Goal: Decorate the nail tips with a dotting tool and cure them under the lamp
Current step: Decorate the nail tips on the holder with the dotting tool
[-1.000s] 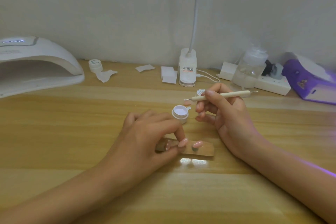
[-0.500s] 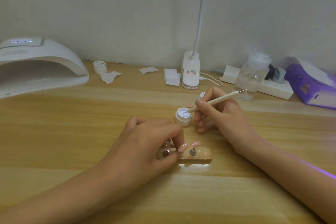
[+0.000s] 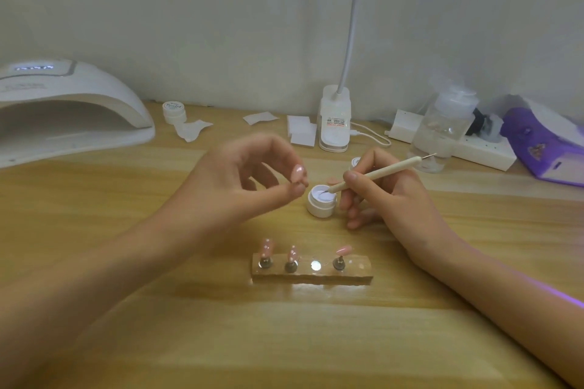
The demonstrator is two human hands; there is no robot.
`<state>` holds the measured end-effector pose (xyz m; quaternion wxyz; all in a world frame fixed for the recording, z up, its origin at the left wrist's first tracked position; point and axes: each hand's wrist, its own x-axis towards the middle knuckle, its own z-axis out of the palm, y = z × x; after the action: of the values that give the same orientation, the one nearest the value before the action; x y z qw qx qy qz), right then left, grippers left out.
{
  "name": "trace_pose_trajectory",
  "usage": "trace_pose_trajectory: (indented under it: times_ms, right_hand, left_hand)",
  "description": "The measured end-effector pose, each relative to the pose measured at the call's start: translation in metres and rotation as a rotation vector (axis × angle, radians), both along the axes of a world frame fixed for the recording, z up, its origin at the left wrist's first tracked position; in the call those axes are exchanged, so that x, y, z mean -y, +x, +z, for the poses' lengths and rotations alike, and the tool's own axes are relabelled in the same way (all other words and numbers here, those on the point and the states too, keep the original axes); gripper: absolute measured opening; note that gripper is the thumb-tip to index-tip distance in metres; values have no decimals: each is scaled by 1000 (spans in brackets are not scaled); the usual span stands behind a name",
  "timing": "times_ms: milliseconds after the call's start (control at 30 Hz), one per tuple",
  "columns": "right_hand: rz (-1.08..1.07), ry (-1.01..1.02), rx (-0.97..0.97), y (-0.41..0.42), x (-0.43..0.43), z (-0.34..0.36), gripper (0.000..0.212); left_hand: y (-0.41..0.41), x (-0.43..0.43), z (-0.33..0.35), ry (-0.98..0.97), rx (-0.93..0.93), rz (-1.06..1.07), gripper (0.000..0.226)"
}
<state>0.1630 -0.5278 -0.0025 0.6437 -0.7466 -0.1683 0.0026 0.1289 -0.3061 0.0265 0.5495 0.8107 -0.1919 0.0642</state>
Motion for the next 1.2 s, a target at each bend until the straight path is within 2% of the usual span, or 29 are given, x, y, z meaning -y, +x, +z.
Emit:
trace_pose_trajectory:
  times_ms: [133,333,633,1200]
  right_hand:
    - [-16,64,50,-3,1,2,18]
    - [-37,106,84,-2,2,2,17]
    - [9,46,2,0,0,-1,17]
    - [38,-2,-17,2,-1,-2,17]
  left_hand:
    - [14,3,-24,15,-78,-18,14]
    - [17,5,-36,99,-1,-88,16]
    - [21,5,-40,181,-31,-98,22]
    - [20,5,-39,164,-48,-108,20]
